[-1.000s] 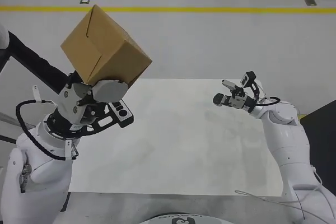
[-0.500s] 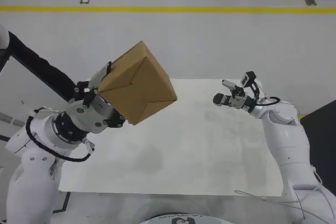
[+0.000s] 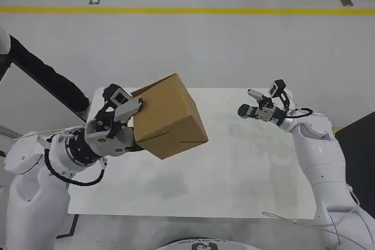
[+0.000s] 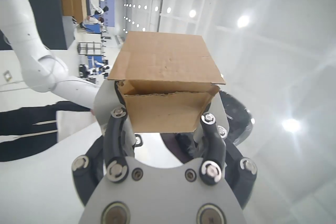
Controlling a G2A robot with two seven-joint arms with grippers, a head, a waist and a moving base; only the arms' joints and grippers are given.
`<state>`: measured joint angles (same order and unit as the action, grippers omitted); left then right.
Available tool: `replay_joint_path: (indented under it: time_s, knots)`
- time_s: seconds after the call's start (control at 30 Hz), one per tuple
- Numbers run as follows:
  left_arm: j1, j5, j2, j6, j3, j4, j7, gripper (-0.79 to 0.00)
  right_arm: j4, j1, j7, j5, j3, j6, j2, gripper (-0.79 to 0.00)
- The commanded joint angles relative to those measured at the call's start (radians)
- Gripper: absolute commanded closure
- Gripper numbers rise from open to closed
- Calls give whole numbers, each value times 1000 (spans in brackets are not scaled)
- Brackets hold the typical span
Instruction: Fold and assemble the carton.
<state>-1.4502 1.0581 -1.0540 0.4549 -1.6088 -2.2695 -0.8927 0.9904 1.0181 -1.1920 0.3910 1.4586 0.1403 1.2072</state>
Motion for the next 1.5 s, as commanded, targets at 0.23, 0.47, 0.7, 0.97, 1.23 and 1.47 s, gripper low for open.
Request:
replay_joint_path:
  time_s: [0.23,0.47,0.7,0.97,1.23,1.47]
  knots:
    - [33,-251,11,-268,-10,30,-211,0,0,0,0,0,0,0,0,-785]
    - [33,-251,11,-268,-10,30,-211,0,0,0,0,0,0,0,0,-785]
    - [-28,-23,-12,-434,51,53,-116,0,0,0,0,0,0,0,0,-785]
    - [-22,72,-25,-520,127,96,-221,0,0,0,0,0,0,0,0,-785]
    - [-17,55,-24,-523,127,96,-229,0,0,0,0,0,0,0,0,-785]
    - [-73,118,-33,-558,167,115,-239,0,0,0,0,0,0,0,0,-785]
